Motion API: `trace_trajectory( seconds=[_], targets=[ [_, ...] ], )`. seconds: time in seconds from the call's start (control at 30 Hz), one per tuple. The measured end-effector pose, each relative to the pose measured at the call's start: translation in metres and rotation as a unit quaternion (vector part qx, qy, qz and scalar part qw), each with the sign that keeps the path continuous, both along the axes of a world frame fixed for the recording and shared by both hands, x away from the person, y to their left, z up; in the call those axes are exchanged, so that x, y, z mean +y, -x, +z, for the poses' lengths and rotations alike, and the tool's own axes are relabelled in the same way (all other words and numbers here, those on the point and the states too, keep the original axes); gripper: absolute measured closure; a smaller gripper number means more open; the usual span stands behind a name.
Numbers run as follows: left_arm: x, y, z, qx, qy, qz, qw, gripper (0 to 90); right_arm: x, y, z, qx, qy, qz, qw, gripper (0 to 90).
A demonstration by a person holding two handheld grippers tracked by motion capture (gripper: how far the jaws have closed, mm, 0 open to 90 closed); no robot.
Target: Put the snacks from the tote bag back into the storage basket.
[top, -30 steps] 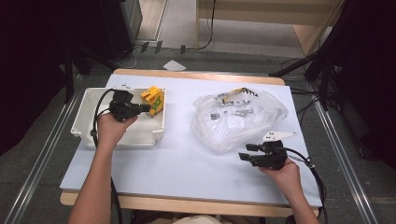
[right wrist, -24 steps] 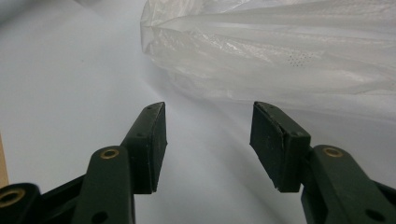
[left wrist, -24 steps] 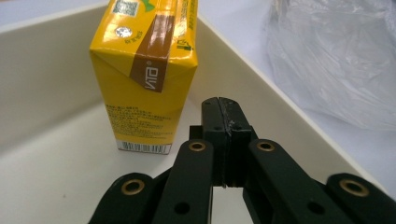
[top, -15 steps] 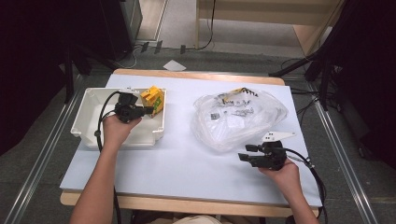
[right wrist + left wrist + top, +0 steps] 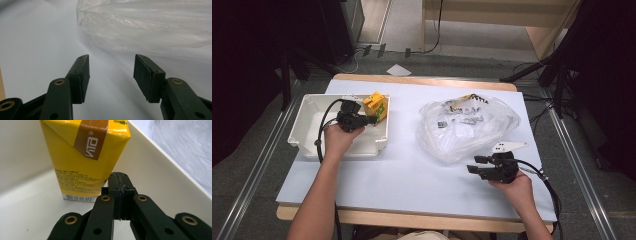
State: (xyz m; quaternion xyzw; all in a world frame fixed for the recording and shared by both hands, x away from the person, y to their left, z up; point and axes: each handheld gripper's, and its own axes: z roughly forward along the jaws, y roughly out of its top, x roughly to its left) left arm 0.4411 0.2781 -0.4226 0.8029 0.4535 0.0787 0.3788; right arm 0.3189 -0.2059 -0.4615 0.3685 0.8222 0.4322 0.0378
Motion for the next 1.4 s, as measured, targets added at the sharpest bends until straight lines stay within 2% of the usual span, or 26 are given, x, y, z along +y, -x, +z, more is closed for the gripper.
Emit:
trace_trajectory(
  seconds=[0.7, 0.8, 1.4],
  targets=[
    [0.014, -0.003, -0.002, 0.000, 0.006, 0.025, 0.9997, 90.0, 0.001, 0.000, -0.001, 0.004, 0.002, 0.000, 1.0000, 48.0],
    [0.018, -0.004, -0.003, 0.001, 0.010, 0.035, 0.9993, 90.0, 0.001, 0.000, -0.001, 0.006, 0.002, 0.001, 1.0000, 48.2],
    [0.027, -0.009, -0.007, 0.002, 0.015, 0.059, 0.9981, 90.0, 0.001, 0.000, -0.002, 0.008, 0.004, 0.003, 1.0000, 48.2]
  ],
)
